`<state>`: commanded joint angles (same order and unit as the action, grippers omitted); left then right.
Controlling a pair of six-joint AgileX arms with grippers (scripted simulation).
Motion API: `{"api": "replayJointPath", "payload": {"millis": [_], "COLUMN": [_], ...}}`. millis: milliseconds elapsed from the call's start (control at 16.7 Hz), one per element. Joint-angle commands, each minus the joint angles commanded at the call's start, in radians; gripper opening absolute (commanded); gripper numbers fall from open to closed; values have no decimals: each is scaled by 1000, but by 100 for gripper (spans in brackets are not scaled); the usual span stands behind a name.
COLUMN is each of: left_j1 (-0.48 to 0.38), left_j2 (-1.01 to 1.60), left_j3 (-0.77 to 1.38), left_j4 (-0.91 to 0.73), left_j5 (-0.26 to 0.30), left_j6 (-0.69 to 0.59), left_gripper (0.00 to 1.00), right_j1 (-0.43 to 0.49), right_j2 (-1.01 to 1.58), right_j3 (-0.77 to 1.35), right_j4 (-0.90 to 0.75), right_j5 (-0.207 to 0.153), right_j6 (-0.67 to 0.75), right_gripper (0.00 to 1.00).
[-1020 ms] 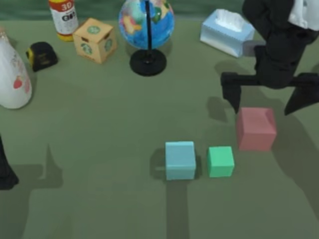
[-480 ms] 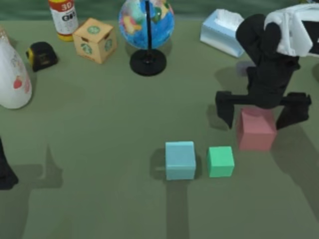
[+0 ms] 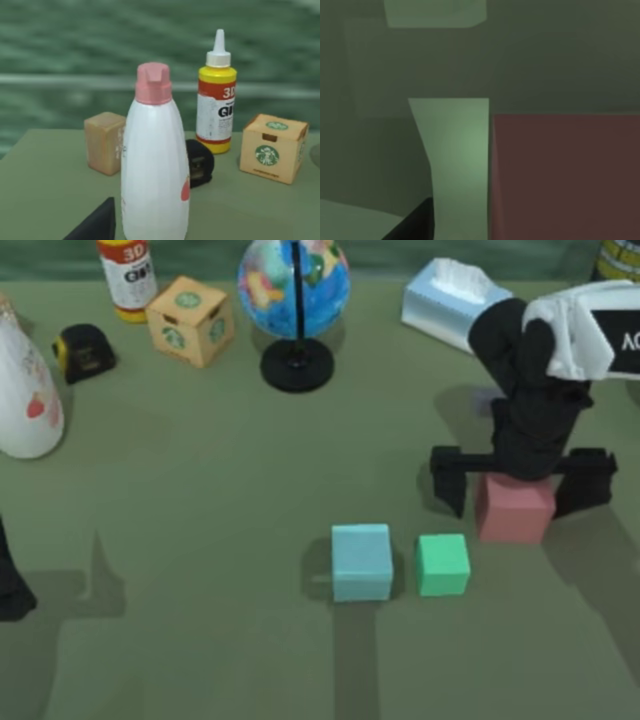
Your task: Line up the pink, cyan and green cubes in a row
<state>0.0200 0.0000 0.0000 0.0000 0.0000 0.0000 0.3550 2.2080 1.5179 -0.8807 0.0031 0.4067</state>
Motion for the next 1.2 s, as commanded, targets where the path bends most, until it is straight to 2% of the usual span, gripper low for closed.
{"api": "replayJointPath", "payload": {"millis": [720, 1200], "left_j1": [0, 0], "left_j2": [0, 0], "left_j3": [0, 0], "left_j4": [0, 0], "left_j5": [0, 0], "left_j6": [0, 0], "left_gripper": [100, 100], "right_j1": [0, 0], "right_j2": [0, 0], "right_j3": [0, 0], "right_j4": [0, 0], "right_j5": [0, 0], "right_j6": [0, 0], "right_gripper": [2, 0]}}
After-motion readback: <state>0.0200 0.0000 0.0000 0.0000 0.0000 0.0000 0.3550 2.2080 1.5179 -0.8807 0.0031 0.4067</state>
